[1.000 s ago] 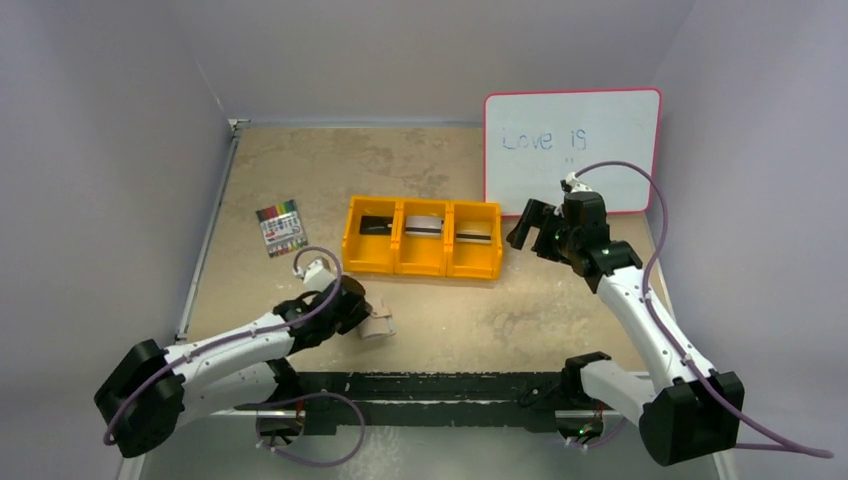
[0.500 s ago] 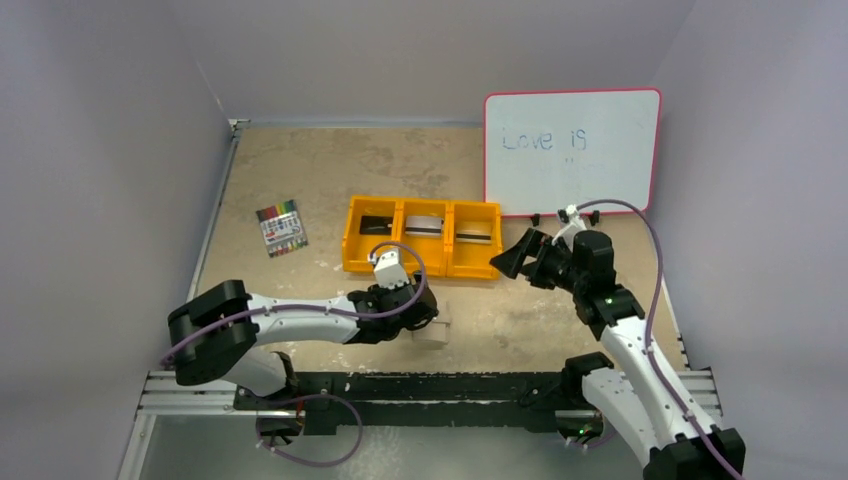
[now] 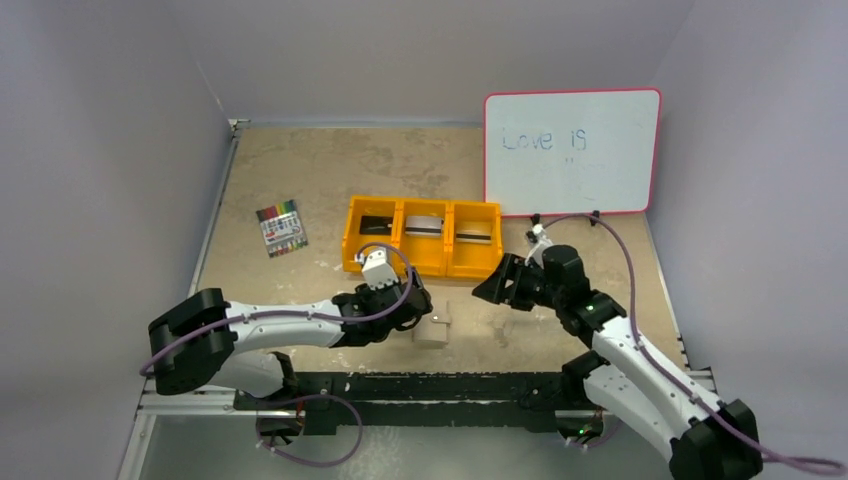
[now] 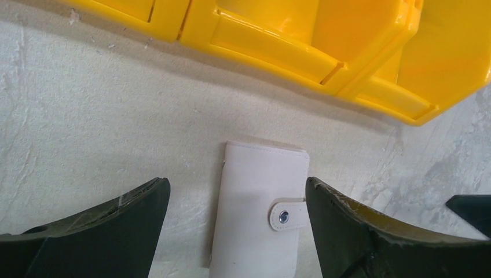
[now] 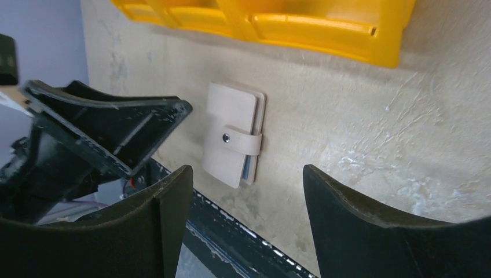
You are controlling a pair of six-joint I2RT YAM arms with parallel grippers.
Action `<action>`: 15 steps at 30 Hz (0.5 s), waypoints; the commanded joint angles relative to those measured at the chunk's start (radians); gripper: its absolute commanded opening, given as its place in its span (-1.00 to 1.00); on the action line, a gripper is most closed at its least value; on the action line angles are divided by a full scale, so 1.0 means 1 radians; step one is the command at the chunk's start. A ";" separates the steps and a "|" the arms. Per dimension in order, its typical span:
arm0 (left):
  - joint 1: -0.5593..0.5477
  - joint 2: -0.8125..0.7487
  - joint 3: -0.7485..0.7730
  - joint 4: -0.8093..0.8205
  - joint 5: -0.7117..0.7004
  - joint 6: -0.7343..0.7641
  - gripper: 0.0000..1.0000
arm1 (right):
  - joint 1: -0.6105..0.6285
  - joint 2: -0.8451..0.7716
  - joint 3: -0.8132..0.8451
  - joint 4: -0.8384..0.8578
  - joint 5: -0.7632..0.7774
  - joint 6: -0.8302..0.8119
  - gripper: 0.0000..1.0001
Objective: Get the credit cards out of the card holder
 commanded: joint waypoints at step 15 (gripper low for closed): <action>0.096 -0.159 -0.203 0.095 0.079 -0.157 0.27 | 0.499 0.525 0.320 0.003 0.480 0.149 0.16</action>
